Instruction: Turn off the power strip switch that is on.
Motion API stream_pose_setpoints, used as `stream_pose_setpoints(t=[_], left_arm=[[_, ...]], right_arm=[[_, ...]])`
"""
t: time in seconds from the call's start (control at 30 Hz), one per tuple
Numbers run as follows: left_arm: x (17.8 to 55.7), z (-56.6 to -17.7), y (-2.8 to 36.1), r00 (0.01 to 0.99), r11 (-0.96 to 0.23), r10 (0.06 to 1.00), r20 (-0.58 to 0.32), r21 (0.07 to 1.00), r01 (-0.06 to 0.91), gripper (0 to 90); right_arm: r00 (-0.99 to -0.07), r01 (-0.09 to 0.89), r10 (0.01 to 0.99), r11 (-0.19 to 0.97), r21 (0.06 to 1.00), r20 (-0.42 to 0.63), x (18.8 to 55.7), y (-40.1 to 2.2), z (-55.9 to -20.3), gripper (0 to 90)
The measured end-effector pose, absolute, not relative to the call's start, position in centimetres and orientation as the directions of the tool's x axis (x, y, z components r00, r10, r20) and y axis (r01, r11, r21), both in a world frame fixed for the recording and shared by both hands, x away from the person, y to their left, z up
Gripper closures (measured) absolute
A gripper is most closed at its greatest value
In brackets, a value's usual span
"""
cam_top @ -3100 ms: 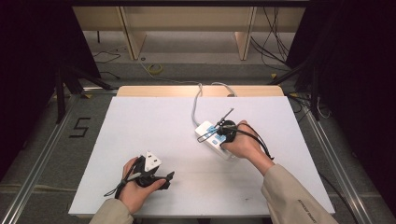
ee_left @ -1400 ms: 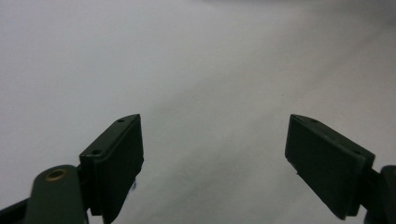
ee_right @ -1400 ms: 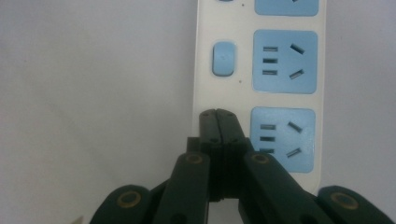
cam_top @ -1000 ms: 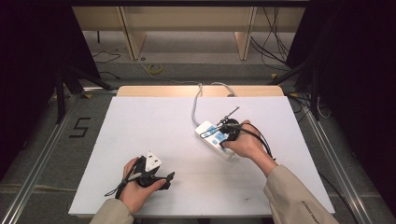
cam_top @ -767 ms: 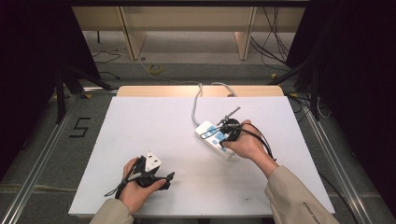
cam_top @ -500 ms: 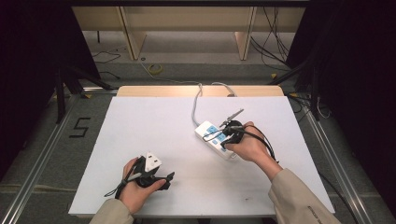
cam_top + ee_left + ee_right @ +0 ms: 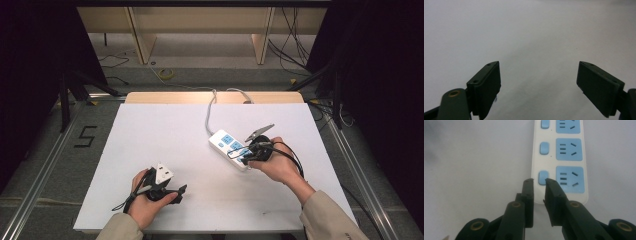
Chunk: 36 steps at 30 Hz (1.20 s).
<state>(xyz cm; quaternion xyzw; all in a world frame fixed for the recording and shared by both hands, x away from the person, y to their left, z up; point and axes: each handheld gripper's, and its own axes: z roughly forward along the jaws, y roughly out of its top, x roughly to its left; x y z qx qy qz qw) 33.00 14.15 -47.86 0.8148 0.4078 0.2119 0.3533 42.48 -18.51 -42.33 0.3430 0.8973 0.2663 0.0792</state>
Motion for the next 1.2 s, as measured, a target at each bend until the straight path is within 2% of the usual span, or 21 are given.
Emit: stream_pose_setpoints(t=[0.67,1.2], left_arm=[[33.0,-47.9,14.3,0.579,-0.422,0.813,0.059,0.744,0.518,19.2],[33.0,-48.0,14.3,0.577,-0.418,0.815,0.053,0.743,0.523,19.2]], right_arm=[[-0.735,0.567,0.675,0.564,0.6,0.062,39.9,-21.7,-43.0,64.6],[-0.739,0.537,0.672,0.539,0.648,0.053,38.2,-23.6,-44.3,58.8]])
